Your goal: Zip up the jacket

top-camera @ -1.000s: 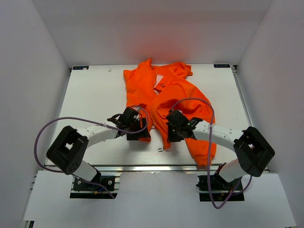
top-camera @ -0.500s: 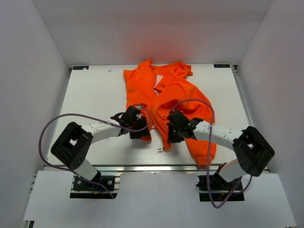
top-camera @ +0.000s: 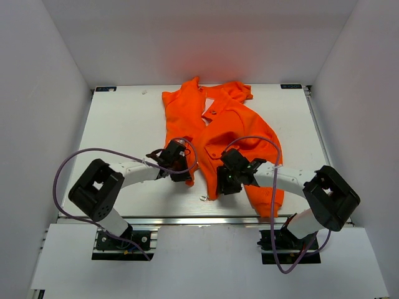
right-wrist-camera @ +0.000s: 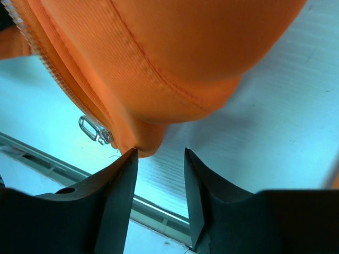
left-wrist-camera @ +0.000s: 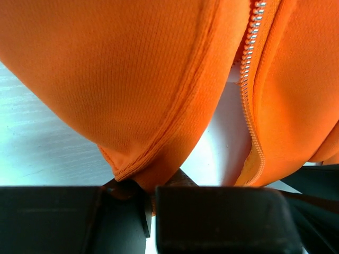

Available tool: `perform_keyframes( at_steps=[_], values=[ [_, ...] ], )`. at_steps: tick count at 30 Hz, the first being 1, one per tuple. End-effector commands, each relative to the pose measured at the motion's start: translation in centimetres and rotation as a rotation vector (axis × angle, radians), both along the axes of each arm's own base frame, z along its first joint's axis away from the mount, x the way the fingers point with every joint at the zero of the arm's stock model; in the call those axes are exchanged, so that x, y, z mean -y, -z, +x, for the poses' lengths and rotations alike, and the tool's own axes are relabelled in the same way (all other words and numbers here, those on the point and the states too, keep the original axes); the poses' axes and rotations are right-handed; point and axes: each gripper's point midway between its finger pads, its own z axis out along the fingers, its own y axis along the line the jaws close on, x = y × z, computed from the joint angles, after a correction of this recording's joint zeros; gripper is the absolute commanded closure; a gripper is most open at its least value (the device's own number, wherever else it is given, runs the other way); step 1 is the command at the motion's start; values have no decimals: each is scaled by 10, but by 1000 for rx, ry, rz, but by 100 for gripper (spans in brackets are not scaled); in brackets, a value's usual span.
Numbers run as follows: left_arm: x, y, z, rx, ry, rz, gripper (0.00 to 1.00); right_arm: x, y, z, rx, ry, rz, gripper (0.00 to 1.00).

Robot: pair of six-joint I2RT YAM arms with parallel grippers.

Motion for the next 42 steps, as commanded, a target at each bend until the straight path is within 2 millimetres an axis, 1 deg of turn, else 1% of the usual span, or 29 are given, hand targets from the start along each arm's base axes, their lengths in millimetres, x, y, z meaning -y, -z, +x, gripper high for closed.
perform_keyframes(
  at_steps=[1, 4, 7, 9, 10, 13, 15, 16, 17, 19, 20, 21, 23, 24, 26, 27, 29, 30, 32, 33, 35, 37, 38, 39, 40, 41, 42],
  values=[
    [-6, 2, -14, -12, 21, 6, 99, -8, -5, -5, -9, -17, 65, 54],
    [-8, -1, -18, 3, 26, -5, 100, -15, -3, -7, -17, -40, 98, 52],
    [-10, -3, -20, 14, 29, -11, 100, -21, 0, -5, -23, -49, 103, 48],
    [-10, -4, -22, 18, 33, -23, 100, -27, -1, -4, -15, -69, 110, 48],
    [-10, -5, -23, 21, 34, -30, 100, -32, -2, -6, -12, -88, 112, 44],
    [-8, -6, -25, 24, 40, -53, 100, -37, 0, -5, -6, -92, 92, 44],
    [-7, -5, -28, 23, 44, -64, 100, -32, 6, -6, -17, -61, 44, 44],
    [-7, -6, -28, 27, 43, -68, 100, -27, 13, -3, -4, -38, -7, 44],
    [-7, -7, -28, 29, 42, -73, 100, -27, 12, 0, 4, -23, -31, 45],
    [-8, -7, -29, 32, 38, -71, 100, -14, 23, 2, 24, 27, -146, 48],
    [-8, -9, -28, 35, 36, -74, 100, -14, 22, 4, 33, 45, -171, 48],
    [-8, -10, -27, 41, 34, -75, 100, -5, 31, -1, 32, 51, -247, 49],
    [-8, -11, -28, 47, 35, -78, 100, -1, 35, -2, 24, 86, -307, 49],
    [-8, -11, -28, 47, 35, -78, 100, 3, 38, 0, 27, 94, -371, 49],
    [-10, -10, -28, 48, 26, -72, 100, 1, 40, -3, 36, 90, -424, 49],
    [-10, -11, -28, 49, 22, -73, 100, 2, 37, -3, 35, 93, -458, 49],
    [-12, -12, -27, 54, 10, -68, 100, 10, 46, -7, 33, 91, -531, 50],
    [-13, -15, -26, 61, 3, -71, 100, 11, 51, -8, 24, 86, -553, 51],
    [-15, -17, -24, 72, -10, -67, 100, 14, 57, -10, 7, 75, -579, 58],
    [-15, -20, -23, 82, -16, -71, 100, 15, 62, -12, -7, 69, -598, 66],
    [-16, -22, -21, 92, -27, -67, 100, 15, 64, -12, -13, 55, -610, 79],
    [-14, -28, -18, 104, -26, -75, 100, 9, 65, -13, -12, 27, -577, 100],
    [-13, -31, -17, 111, -20, -82, 100, 6, 65, -12, -5, 11, -551, 100],
    [-11, -34, -16, 116, -14, -89, 100, -4, 55, -11, 8, -4, -480, 100],
    [-9, -39, -16, 127, 2, -96, 100, -13, 54, -8, 36, -18, -407, 100],
    [-5, -45, -16, 134, 27, -113, 100, -19, 46, -6, 61, -24, -343, 100],
    [-1, -53, -14, 154, 41, -134, 100, -32, 18, 0, 99, -33, -209, 100]
  ],
)
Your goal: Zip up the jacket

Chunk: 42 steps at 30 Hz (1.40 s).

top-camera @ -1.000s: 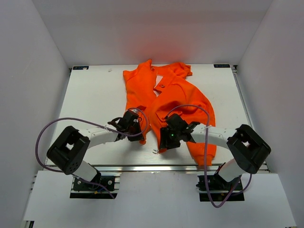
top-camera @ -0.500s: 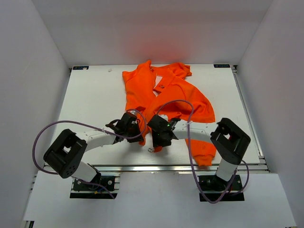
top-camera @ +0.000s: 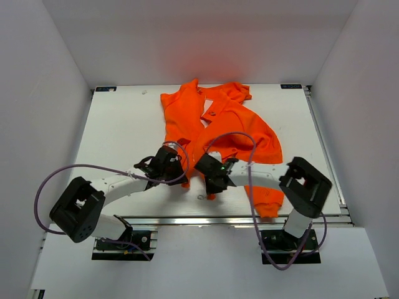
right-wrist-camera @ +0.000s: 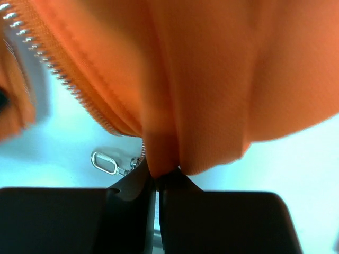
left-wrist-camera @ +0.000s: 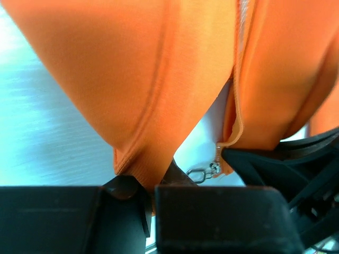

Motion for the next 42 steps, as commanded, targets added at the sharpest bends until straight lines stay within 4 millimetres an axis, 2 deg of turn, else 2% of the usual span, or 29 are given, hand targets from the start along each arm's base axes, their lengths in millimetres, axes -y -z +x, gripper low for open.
perform_keyframes(
  at_steps=[1, 2, 3, 4, 5, 6, 7, 8, 11, 13, 14, 16, 20, 22, 23, 24, 25, 26, 28, 36, 42],
  values=[
    [19, -47, 8, 116, 72, -97, 100, 6, -5, -8, 1, -70, 131, 100],
    [23, -57, 9, 152, 103, -118, 100, -2, -15, -2, 50, -81, 238, 100],
    [28, -68, 8, 177, 131, -154, 100, -11, -51, 4, 104, -122, 377, 100],
    [33, -91, 11, 251, 157, -203, 100, -24, -75, 13, 176, -150, 499, 100],
    [36, -103, 10, 282, 174, -234, 100, -20, -80, 10, 200, -174, 544, 100],
    [39, -116, 9, 309, 189, -266, 100, -23, -114, 10, 252, -224, 664, 100],
    [42, -131, 11, 357, 198, -301, 100, -26, -131, 14, 307, -241, 723, 100],
    [43, -148, 9, 398, 204, -333, 100, -23, -141, 15, 336, -246, 750, 100],
    [45, -188, 9, 512, 219, -416, 100, -16, -186, 16, 447, -303, 879, 100],
    [49, -208, 7, 579, 243, -470, 100, -15, -209, 17, 513, -322, 957, 100],
    [49, -211, 5, 593, 253, -485, 100, -12, -217, 17, 524, -317, 987, 100],
    [52, -232, -1, 663, 282, -550, 100, -2, -232, 21, 569, -304, 1036, 100],
    [51, -241, -5, 706, 283, -601, 100, 11, -239, 31, 601, -309, 1055, 100],
    [49, -246, -5, 730, 282, -606, 100, 11, -238, 27, 584, -349, 1074, 100],
    [49, -246, -6, 739, 284, -612, 100, 14, -233, 33, 574, -340, 1068, 100],
    [49, -245, -7, 743, 290, -617, 100, 13, -232, 28, 533, -360, 1096, 100],
    [49, -248, -6, 753, 289, -622, 100, 14, -236, 29, 538, -370, 1124, 100],
    [50, -247, -7, 749, 294, -623, 100, 15, -228, 27, 501, -387, 1142, 100],
    [52, -246, -7, 744, 296, -625, 100, 14, -234, 23, 496, -408, 1195, 100],
    [56, -246, -5, 735, 295, -662, 100, 9, -233, 12, 468, -517, 1207, 100],
    [56, -240, -5, 683, 254, -691, 100, 12, -240, 17, 523, -482, 1216, 100]
  ],
)
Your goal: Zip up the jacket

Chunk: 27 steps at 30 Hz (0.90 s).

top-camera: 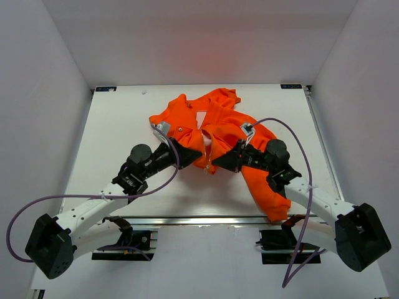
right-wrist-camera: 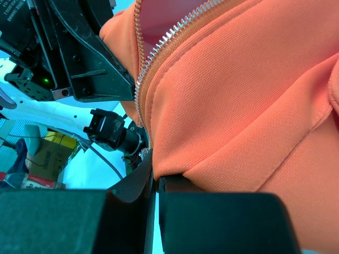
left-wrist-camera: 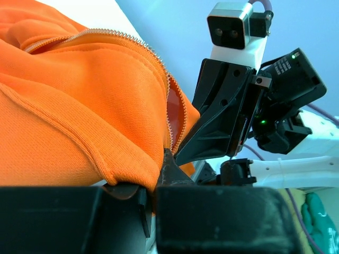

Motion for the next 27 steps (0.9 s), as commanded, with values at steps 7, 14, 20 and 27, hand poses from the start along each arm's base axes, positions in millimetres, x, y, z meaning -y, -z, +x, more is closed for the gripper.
perform_keyframes(
  at_steps=[7, 14, 20, 27],
  values=[
    [0, -21, -6, -9, 3, -123, 100, 1, -33, 6, 106, 36, 84, 100],
    [0, -14, -5, -33, -5, -128, 100, 0, -38, 4, 108, 30, 109, 100],
    [0, -15, -4, -36, -12, -137, 100, -1, -37, 4, 97, 27, 105, 100],
    [-2, -15, -1, -42, -29, -137, 100, -6, -39, 0, 106, 6, 111, 100]
  ],
)
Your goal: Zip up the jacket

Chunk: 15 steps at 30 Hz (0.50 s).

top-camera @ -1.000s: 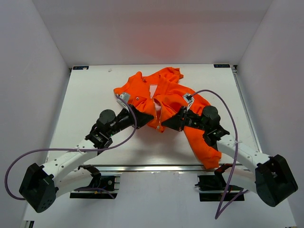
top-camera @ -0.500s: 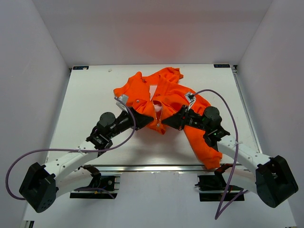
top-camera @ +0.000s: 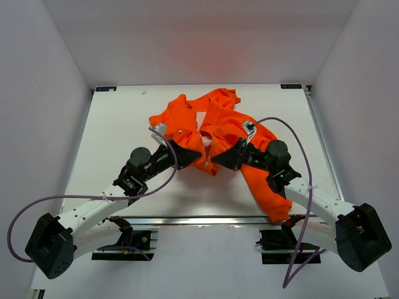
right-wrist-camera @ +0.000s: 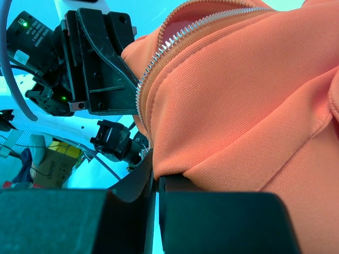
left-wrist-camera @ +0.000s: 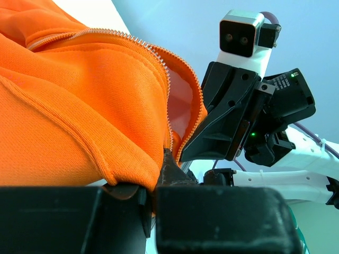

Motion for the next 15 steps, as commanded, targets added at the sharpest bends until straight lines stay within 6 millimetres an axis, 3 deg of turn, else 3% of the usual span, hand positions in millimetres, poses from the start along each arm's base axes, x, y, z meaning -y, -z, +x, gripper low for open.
perform_keyframes(
  at_steps=[1, 15],
  values=[
    [0, -19, -1, 53, -4, -44, 100, -5, -26, -3, 96, -17, 61, 100],
    [-1, -16, -5, 45, 10, -35, 100, -7, -30, 5, 93, 21, 67, 100]
  ],
)
